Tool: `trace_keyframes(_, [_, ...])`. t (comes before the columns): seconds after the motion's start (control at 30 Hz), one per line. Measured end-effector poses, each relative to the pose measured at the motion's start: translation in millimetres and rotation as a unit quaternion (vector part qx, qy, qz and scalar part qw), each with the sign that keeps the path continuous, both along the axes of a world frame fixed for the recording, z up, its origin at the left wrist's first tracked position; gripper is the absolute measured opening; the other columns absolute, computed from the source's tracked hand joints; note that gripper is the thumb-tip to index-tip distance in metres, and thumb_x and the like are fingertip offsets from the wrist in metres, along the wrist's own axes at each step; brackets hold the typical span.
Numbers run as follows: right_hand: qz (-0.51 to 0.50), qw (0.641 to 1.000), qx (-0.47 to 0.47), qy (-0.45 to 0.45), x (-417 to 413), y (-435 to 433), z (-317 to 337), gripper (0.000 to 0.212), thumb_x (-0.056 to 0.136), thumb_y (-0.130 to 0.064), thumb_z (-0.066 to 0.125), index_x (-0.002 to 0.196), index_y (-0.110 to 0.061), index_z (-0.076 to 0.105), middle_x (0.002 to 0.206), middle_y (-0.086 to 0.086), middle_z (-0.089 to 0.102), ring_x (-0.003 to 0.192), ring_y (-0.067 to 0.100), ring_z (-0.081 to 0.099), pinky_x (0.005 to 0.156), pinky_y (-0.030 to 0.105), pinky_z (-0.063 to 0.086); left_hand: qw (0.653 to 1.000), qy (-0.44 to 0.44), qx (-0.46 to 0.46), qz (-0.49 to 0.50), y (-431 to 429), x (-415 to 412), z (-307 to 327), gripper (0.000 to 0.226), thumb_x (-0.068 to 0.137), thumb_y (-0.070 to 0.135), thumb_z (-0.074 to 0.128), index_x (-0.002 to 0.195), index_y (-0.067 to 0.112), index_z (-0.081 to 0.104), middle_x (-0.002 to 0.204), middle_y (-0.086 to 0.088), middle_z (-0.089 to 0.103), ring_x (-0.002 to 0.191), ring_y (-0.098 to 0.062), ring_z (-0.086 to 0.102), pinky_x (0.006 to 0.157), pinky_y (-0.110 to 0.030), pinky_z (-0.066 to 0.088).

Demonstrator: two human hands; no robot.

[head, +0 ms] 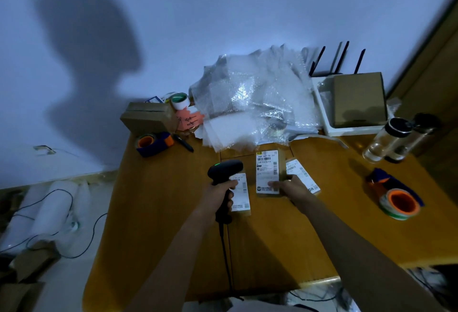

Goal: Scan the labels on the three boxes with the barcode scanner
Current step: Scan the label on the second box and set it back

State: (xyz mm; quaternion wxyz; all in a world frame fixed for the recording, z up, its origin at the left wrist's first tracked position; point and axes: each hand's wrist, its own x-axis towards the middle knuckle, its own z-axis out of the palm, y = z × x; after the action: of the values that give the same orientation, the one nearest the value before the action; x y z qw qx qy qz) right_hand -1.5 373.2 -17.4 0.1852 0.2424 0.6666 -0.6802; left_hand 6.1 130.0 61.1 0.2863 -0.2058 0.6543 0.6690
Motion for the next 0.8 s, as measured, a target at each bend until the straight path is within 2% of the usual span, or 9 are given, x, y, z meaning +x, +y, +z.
trace_keyframes(0.1, [-0.018, 0.999, -0.047, 0.011, 0.1, 4.2, 8.8, 0.044, 0.085, -0.005, 0.079, 0.126, -0.003, 0.063, 0.121, 0.016, 0.074, 0.107, 0.033, 0.074, 0.092, 0.048, 0.061, 1.000, 0.006, 0.021, -0.001, 6.6, -3.7, 9.8, 0.020, 0.094, 0.020, 0.072, 0.080, 0.010, 0.060, 0.053, -0.001, 0.050, 0.041, -0.014, 0.045, 0.047, -0.026, 0.041])
trace_keyframes(0.2, [-0.051, 0.993, -0.094, 0.040, -0.9, 7.3, 24.5, 0.030, 0.086, -0.002, 0.077, 0.113, -0.003, 0.064, 0.106, 0.013, 0.078, 0.088, 0.025, 0.079, 0.071, 0.033, 0.064, 0.999, 0.019, 0.040, -0.005, 12.7, -5.9, 23.3, 0.021, 0.093, 0.021, 0.073, 0.078, 0.012, 0.060, 0.054, 0.000, 0.049, 0.043, -0.014, 0.044, 0.048, -0.026, 0.041])
trace_keyframes(0.27, [-0.078, 0.990, -0.104, 0.059, -5.1, 11.3, 30.6, 0.040, 0.084, -0.002, 0.079, 0.119, -0.001, 0.059, 0.107, 0.014, 0.078, 0.085, 0.023, 0.080, 0.067, 0.030, 0.063, 0.998, 0.033, 0.044, -0.016, 14.7, -7.6, 31.8, 0.021, 0.092, 0.022, 0.073, 0.078, 0.012, 0.061, 0.056, 0.000, 0.049, 0.046, -0.014, 0.044, 0.050, -0.027, 0.042])
trace_keyframes(0.33, [-0.088, 0.990, -0.087, 0.071, -10.5, 15.7, 36.9, 0.059, 0.079, -0.008, 0.085, 0.128, -0.005, 0.053, 0.116, 0.017, 0.075, 0.099, 0.030, 0.076, 0.084, 0.041, 0.062, 0.997, 0.050, 0.053, -0.026, 15.4, -9.8, 39.9, 0.022, 0.092, 0.023, 0.073, 0.077, 0.013, 0.061, 0.057, 0.000, 0.050, 0.046, -0.013, 0.045, 0.051, -0.027, 0.043])
trace_keyframes(0.4, [-0.083, 0.989, -0.090, 0.078, -13.4, 19.5, 45.9, 0.068, 0.075, -0.013, 0.087, 0.133, -0.008, 0.052, 0.123, 0.019, 0.072, 0.112, 0.036, 0.072, 0.099, 0.052, 0.057, 0.995, 0.070, 0.064, -0.033, 15.5, -12.7, 47.4, 0.022, 0.092, 0.022, 0.073, 0.077, 0.013, 0.061, 0.056, 0.000, 0.050, 0.045, -0.013, 0.045, 0.051, -0.027, 0.043])
trace_keyframes(0.47, [-0.079, 0.988, -0.103, 0.087, -14.6, 21.5, 55.5, 0.068, 0.075, -0.012, 0.086, 0.134, -0.007, 0.052, 0.126, 0.018, 0.071, 0.115, 0.036, 0.070, 0.095, 0.052, 0.060, 0.993, 0.089, 0.067, -0.041, 15.8, -14.3, 56.0, 0.023, 0.092, 0.022, 0.072, 0.075, 0.013, 0.060, 0.056, 0.000, 0.050, 0.046, -0.013, 0.045, 0.052, -0.028, 0.043])
trace_keyframes(0.57, [-0.063, 0.986, -0.109, 0.106, -15.0, 20.5, 68.5, 0.063, 0.079, -0.009, 0.082, 0.135, -0.006, 0.054, 0.127, 0.014, 0.072, 0.118, 0.033, 0.068, 0.081, 0.043, 0.064, 0.992, 0.105, 0.056, -0.044, 16.4, -15.6, 69.7, 0.025, 0.092, 0.023, 0.073, 0.072, 0.014, 0.060, 0.056, 0.000, 0.050, 0.047, -0.014, 0.045, 0.051, -0.027, 0.044])
trace_keyframes(0.73, [-0.061, 0.985, -0.107, 0.125, -12.6, 16.9, 88.0, 0.055, 0.082, -0.022, 0.083, 0.131, -0.008, 0.061, 0.118, 0.011, 0.078, 0.106, 0.031, 0.076, 0.091, 0.049, 0.061, 0.990, 0.130, 0.035, -0.051, 15.8, -15.4, 82.5, 0.025, 0.089, 0.026, 0.075, 0.073, 0.013, 0.062, 0.056, 0.000, 0.052, 0.047, -0.015, 0.047, 0.052, -0.028, 0.045])
trace_keyframes(0.8, [-0.060, 0.984, -0.106, 0.132, -11.5, 15.1, 94.1, 0.055, 0.082, -0.027, 0.084, 0.130, -0.010, 0.062, 0.115, 0.010, 0.079, 0.102, 0.029, 0.077, 0.086, 0.046, 0.063, 0.987, 0.151, 0.034, -0.054, 14.5, -14.8, 83.6, 0.022, 0.088, 0.025, 0.076, 0.077, 0.012, 0.064, 0.058, -0.002, 0.053, 0.048, -0.016, 0.048, 0.051, -0.028, 0.046])
